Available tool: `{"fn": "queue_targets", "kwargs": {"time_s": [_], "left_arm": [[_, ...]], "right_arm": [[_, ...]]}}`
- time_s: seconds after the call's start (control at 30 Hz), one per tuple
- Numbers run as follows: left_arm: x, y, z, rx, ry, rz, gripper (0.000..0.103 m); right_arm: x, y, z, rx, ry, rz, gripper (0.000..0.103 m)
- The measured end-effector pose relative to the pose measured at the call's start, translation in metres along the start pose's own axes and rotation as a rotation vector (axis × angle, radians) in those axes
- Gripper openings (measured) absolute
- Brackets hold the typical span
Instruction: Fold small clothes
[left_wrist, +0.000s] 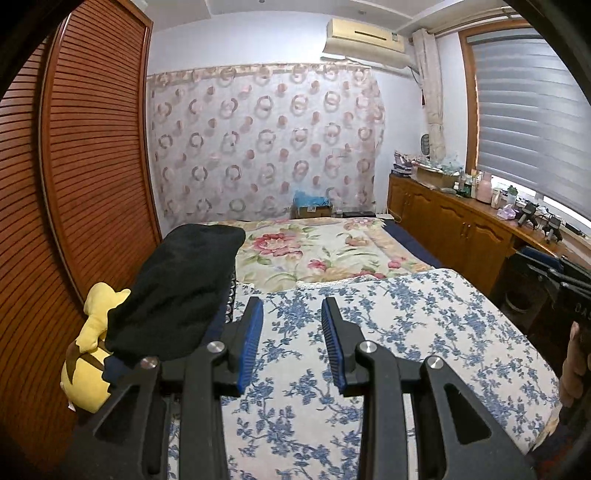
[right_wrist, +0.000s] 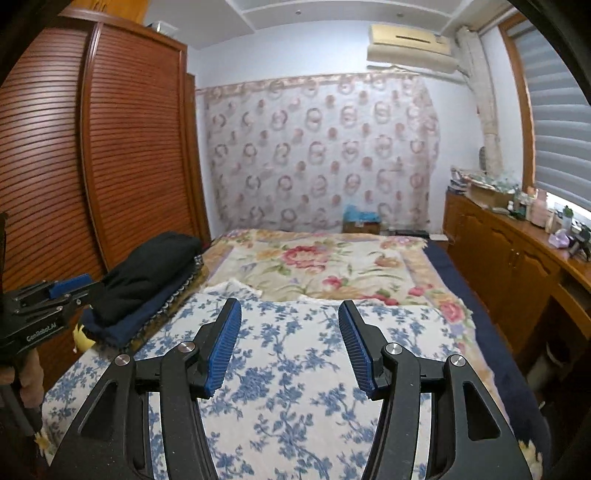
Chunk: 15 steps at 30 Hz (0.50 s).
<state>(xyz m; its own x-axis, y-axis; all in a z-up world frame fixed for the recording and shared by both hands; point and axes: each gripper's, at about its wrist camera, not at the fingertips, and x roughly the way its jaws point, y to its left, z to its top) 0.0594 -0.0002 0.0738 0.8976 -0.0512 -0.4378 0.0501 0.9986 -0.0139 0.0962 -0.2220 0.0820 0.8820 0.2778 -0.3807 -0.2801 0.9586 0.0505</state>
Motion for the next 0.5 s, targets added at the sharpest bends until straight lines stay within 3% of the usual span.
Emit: {"fn": "queue_targets", "kwargs": {"time_s": [0.5], "left_arm": [[-0.014, -0.001, 0.001, -0.006, -0.026, 0.007, 0.032]], "right_arm": [[-0.009, -0.012, -0.011, 0.028, -0.012, -0.020, 0.056]]}}
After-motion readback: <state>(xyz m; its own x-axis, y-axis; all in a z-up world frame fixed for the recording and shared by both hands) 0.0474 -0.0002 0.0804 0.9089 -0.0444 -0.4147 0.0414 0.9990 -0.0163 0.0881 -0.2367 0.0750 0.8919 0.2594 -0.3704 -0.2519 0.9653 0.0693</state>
